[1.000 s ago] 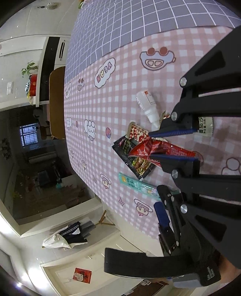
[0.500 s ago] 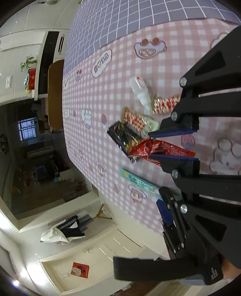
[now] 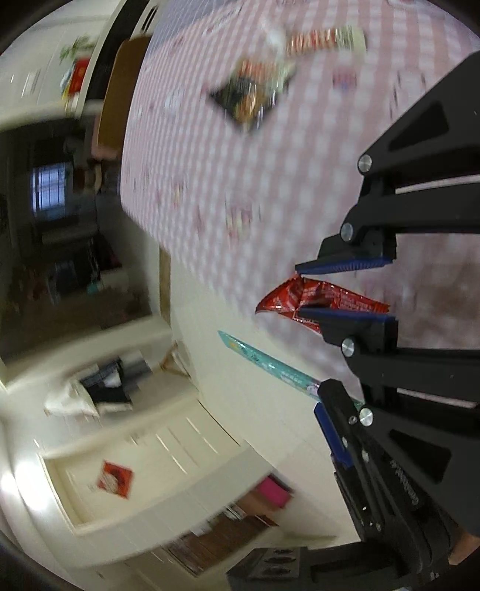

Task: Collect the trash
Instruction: 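Carry red wrapper and teal stick over the blue bin and open both tools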

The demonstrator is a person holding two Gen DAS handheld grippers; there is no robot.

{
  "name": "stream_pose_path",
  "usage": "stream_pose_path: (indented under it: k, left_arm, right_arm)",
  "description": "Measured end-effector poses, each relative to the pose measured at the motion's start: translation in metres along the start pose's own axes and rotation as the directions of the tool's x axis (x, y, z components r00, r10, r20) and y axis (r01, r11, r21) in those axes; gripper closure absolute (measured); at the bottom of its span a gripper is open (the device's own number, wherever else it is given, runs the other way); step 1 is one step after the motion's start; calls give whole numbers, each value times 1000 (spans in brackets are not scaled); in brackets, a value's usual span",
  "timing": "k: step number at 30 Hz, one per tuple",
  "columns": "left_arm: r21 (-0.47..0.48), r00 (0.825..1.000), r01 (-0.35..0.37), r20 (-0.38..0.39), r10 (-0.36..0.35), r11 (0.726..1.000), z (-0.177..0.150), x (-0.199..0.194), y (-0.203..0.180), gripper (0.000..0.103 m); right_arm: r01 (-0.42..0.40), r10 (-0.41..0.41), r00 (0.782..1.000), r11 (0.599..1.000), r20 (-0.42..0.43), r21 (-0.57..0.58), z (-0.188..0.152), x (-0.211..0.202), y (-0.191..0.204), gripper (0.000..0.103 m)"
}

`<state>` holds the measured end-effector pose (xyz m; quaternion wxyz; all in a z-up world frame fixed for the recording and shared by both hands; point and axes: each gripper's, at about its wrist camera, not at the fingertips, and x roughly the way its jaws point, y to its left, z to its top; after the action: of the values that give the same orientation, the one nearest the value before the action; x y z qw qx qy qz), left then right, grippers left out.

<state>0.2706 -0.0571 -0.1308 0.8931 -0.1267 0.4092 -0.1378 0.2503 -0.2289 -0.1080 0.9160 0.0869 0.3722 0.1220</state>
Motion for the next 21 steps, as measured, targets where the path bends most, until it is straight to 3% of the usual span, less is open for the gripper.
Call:
stream_pose_path:
  k: [5, 11, 14, 21]
  left_arm:
    - [-102, 996, -77, 39, 81, 992, -8, -32, 77, 75]
    - [-235, 983, -170, 24, 181, 957, -27, -48, 165, 75]
    - [-301, 977, -206, -11, 212, 931, -40, -43, 207, 75]
    - [-392, 967, -255, -99, 235, 884, -61, -11, 266, 75]
  right_arm:
    - [-109, 104, 993, 990, -59, -90, -7, 36, 82, 85]
    - [-210, 188, 972, 963, -141, -169, -24, 85, 174, 85]
    - [-237, 199, 961, 951, -192, -201, -37, 116, 211, 85]
    - [-230, 161, 944, 947, -289, -223, -61, 189, 247, 85]
